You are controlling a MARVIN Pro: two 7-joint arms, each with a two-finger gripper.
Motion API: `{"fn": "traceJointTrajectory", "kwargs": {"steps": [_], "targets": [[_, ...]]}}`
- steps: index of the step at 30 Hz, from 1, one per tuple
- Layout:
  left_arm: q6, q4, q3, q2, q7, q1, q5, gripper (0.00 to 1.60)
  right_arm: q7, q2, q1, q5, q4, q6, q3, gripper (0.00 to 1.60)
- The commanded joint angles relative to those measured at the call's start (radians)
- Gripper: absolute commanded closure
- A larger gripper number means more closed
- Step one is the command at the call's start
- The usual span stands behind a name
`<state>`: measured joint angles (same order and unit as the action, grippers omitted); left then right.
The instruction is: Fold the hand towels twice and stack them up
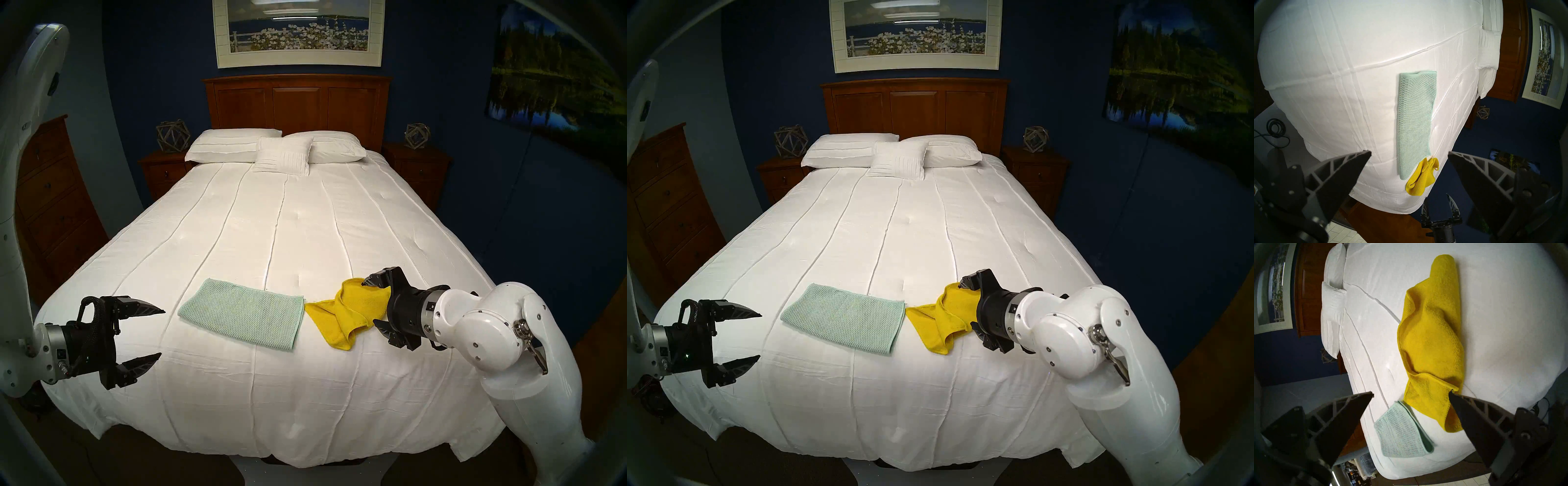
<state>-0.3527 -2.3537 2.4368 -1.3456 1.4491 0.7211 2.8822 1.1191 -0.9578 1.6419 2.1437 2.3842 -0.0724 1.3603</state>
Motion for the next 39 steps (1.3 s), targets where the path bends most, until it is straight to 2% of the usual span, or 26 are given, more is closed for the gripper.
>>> {"fn": "traceJointTrajectory", "kwargs": {"steps": [1,9,18,19,21,22,23,24,25,26,28,29,32,33,34,35,36,39], "targets": [[0.001,-0.001,-0.001,0.003,0.006,0.004,-0.002,0.00,-0.064,0.001,0.066,-0.019,0.021,0.009,-0.004,0.00],[0.001,-0.001,0.000,0.003,0.006,0.004,-0.002,0.00,-0.079,-0.016,0.065,-0.041,0.004,-0.004,-0.038,0.00],[0.001,-0.001,0.000,0.003,0.006,0.004,-0.002,0.00,-0.095,-0.043,0.019,-0.069,-0.041,-0.008,-0.079,0.00],[0.001,-0.001,0.000,0.003,0.006,0.004,-0.002,0.00,-0.096,-0.043,0.016,-0.069,-0.043,-0.007,-0.080,0.04],[0.001,-0.001,-0.001,0.003,0.006,0.004,-0.002,0.00,-0.093,-0.043,0.009,-0.066,-0.047,-0.003,-0.083,0.32],[0.001,-0.001,-0.001,0.003,0.006,0.004,-0.002,0.00,-0.089,-0.042,0.003,-0.060,-0.048,0.003,-0.084,0.38],[0.001,-0.001,-0.001,0.003,0.005,0.004,-0.002,0.00,-0.086,-0.043,0.000,-0.060,-0.048,0.002,-0.087,0.51],[0.001,-0.001,-0.001,0.003,0.005,0.004,-0.002,0.00,-0.080,-0.043,-0.004,-0.058,-0.047,0.003,-0.090,0.55],[0.001,-0.001,-0.001,0.003,0.005,0.004,-0.002,0.00,-0.078,-0.043,-0.006,-0.056,-0.047,0.004,-0.091,0.73],[0.001,-0.001,-0.001,0.003,0.006,0.004,-0.002,0.00,-0.076,-0.042,-0.009,-0.054,-0.049,0.009,-0.095,0.81],[0.001,-0.001,-0.001,0.003,0.006,0.004,-0.002,0.00,-0.074,-0.044,-0.011,-0.052,-0.049,0.013,-0.101,0.87],[0.001,-0.001,-0.001,0.003,0.006,0.004,-0.002,0.00,-0.072,-0.044,-0.013,-0.052,-0.048,0.014,-0.104,0.96],[0.001,-0.001,0.000,0.003,0.006,0.004,-0.002,0.00,-0.066,-0.045,-0.026,-0.052,-0.049,0.019,-0.113,1.04],[0.001,-0.001,-0.001,0.003,0.006,0.004,-0.002,0.00,-0.063,-0.049,-0.033,-0.053,-0.050,0.018,-0.118,1.17],[0.001,-0.001,-0.001,0.003,0.006,0.004,-0.002,0.00,-0.063,-0.052,-0.042,-0.054,-0.050,0.020,-0.122,1.22],[0.001,-0.001,-0.001,0.003,0.006,0.004,-0.002,0.00,-0.060,-0.056,-0.049,-0.055,-0.050,0.019,-0.126,1.49],[0.001,-0.001,-0.001,0.003,0.005,0.004,-0.002,0.00,-0.059,-0.061,-0.058,-0.056,-0.051,0.019,-0.129,1.60],[0.001,-0.001,-0.001,0.002,0.005,0.004,-0.002,0.00,-0.049,-0.075,-0.082,-0.055,-0.054,0.017,-0.139,1.60]]}}
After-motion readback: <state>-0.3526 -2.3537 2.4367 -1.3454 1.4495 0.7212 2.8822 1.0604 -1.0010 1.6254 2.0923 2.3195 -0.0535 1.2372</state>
